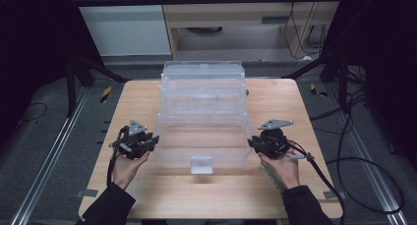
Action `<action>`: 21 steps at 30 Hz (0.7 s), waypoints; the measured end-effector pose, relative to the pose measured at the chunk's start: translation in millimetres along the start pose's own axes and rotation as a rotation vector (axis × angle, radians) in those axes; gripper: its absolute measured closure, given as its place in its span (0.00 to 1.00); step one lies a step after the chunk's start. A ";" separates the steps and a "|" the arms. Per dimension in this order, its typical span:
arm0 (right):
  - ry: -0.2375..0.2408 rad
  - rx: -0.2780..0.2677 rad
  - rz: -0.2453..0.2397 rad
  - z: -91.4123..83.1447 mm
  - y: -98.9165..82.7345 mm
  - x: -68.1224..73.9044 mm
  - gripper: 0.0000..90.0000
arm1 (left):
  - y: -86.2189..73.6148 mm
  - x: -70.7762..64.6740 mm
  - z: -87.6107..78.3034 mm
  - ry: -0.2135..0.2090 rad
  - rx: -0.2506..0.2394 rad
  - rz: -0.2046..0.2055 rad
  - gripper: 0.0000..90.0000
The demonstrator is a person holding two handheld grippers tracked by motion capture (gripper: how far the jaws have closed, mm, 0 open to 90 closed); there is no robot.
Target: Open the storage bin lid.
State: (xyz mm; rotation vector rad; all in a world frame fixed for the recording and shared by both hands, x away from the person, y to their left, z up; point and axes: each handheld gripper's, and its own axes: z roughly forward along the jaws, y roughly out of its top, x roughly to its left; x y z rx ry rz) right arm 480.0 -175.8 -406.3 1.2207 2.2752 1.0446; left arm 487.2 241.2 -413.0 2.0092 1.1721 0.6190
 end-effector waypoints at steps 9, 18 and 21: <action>-0.006 -0.076 0.022 -20.2 3.8 -8.2 0.73 | 2.0 10.9 -20.2 0.018 -0.053 -0.026 0.64; -0.038 -0.097 0.049 -44.7 5.7 -19.0 0.64 | -2.9 34.3 -30.3 0.068 -0.059 -0.069 0.58; -0.055 -0.082 0.043 -50.8 5.1 -21.3 0.61 | -5.4 40.5 -28.2 0.085 -0.045 -0.075 0.56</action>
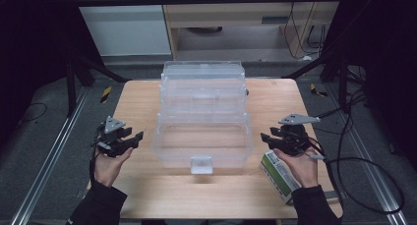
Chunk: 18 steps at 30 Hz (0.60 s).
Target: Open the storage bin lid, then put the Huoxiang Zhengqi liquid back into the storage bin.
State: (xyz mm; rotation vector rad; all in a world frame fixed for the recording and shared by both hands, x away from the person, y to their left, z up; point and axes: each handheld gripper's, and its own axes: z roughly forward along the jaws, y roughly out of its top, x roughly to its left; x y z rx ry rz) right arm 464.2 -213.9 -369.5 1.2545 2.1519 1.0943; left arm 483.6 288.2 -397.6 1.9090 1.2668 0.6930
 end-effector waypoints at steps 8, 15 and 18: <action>-0.013 0.052 0.001 -13.8 0.6 -4.4 0.53 | -7.5 12.8 7.0 0.047 0.046 -0.005 0.53; -0.013 0.105 -0.020 -15.8 0.3 -3.1 0.48 | -9.2 19.3 6.7 0.057 0.057 -0.013 0.51; -0.009 0.126 -0.024 -16.0 -1.2 -2.1 0.47 | -12.1 23.2 7.0 0.063 0.067 -0.013 0.50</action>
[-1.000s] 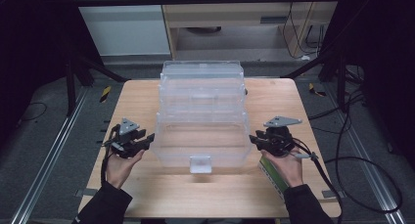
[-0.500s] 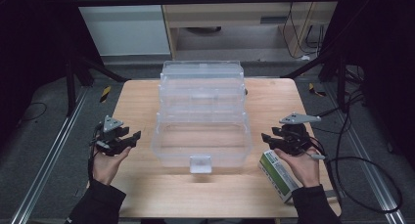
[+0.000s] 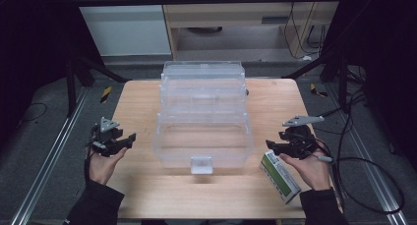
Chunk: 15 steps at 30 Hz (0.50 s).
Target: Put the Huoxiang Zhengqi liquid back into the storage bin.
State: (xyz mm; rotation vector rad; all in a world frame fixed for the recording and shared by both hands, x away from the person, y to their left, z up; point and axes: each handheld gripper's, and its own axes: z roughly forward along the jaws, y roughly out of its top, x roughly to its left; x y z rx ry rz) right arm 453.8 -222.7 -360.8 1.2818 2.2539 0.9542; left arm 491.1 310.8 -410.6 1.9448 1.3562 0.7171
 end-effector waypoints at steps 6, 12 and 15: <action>-0.016 0.047 -0.005 -6.8 -0.9 -1.8 0.46 | -3.0 7.4 4.2 0.014 0.026 -0.011 0.48; -0.013 0.112 -0.018 -14.0 0.4 1.4 0.47 | -2.9 7.6 4.2 0.019 0.030 -0.005 0.47; -0.017 0.144 -0.032 -15.4 -0.1 3.0 0.47 | -4.0 9.0 4.9 0.022 0.035 -0.007 0.47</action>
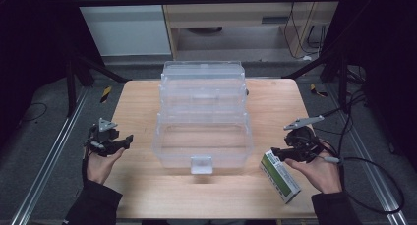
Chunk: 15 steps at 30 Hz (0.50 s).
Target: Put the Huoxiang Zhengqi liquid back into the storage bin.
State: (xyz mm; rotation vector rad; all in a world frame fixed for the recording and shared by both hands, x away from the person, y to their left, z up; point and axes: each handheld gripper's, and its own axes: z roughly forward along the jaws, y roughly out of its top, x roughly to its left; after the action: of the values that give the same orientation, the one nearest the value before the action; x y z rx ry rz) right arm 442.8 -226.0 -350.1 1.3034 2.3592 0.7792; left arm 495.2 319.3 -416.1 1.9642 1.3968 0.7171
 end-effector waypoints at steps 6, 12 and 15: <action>0.010 0.053 0.010 -1.3 -1.8 1.5 0.49 | -1.6 2.5 2.1 0.001 0.011 -0.007 0.46; 0.020 0.113 0.011 -0.8 -4.3 4.8 0.49 | -2.1 0.2 3.2 -0.005 0.018 0.005 0.46; 0.031 0.140 0.011 0.0 -6.7 6.1 0.50 | -2.7 0.6 3.2 -0.006 0.018 0.004 0.47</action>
State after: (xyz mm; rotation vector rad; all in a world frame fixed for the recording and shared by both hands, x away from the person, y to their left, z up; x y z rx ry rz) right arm 435.1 -223.7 -354.3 1.3699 2.4721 0.6519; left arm 496.0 320.1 -420.2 1.9820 1.4012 0.7024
